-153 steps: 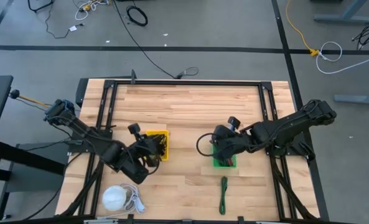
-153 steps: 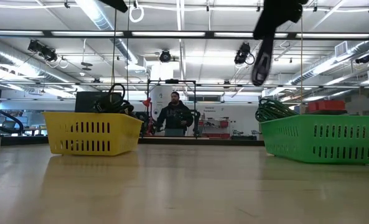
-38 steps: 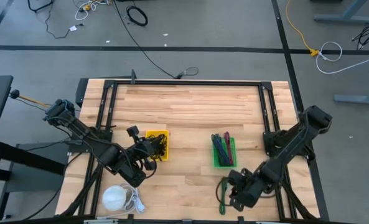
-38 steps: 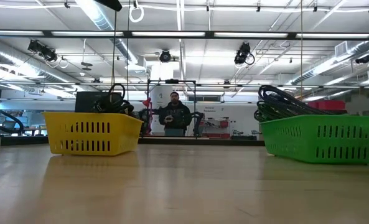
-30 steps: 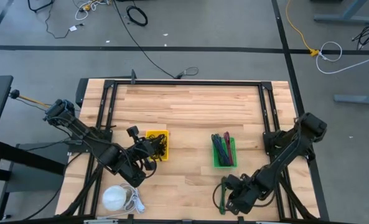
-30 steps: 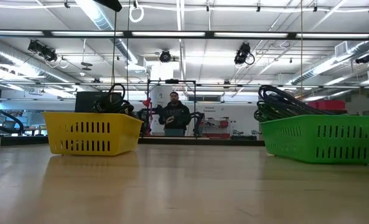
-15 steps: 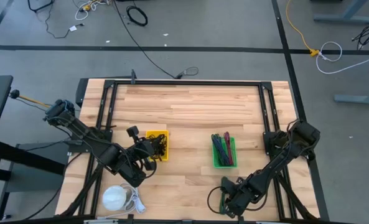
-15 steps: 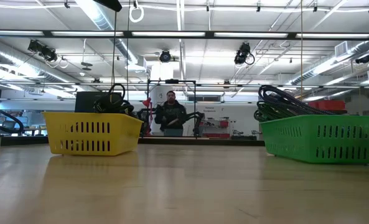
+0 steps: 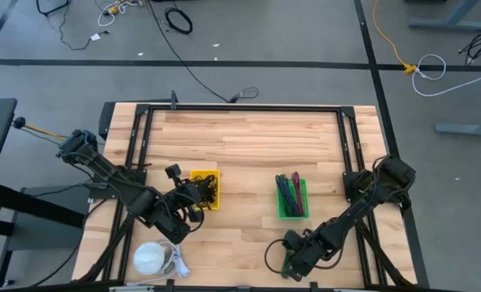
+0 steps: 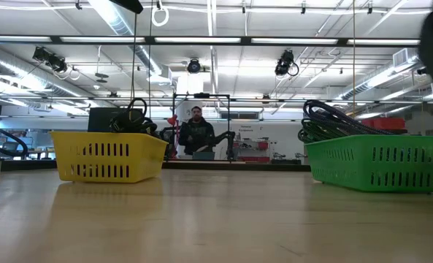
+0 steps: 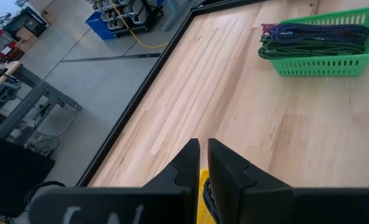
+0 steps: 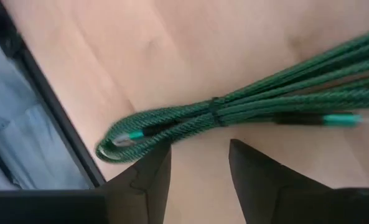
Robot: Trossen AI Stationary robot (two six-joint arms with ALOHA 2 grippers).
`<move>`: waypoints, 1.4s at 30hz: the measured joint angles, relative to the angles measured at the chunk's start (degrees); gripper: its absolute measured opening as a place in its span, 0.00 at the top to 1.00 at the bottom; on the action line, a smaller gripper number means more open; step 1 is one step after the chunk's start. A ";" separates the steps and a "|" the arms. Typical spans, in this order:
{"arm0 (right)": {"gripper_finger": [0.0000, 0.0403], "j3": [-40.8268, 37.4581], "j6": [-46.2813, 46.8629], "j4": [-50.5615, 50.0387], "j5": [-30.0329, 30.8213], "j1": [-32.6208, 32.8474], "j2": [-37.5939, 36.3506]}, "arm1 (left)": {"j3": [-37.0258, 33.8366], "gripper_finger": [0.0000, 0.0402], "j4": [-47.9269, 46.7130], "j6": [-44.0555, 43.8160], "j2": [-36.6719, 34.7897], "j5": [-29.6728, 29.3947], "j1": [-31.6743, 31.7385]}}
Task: Pick & Place USB Port
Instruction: Put the black green charger cable into the green bin
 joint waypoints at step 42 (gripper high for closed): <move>0.60 0.58 6.62 2.44 5.14 -3.76 5.03 | 0.01 0.91 -0.10 0.07 0.00 -0.04 -0.02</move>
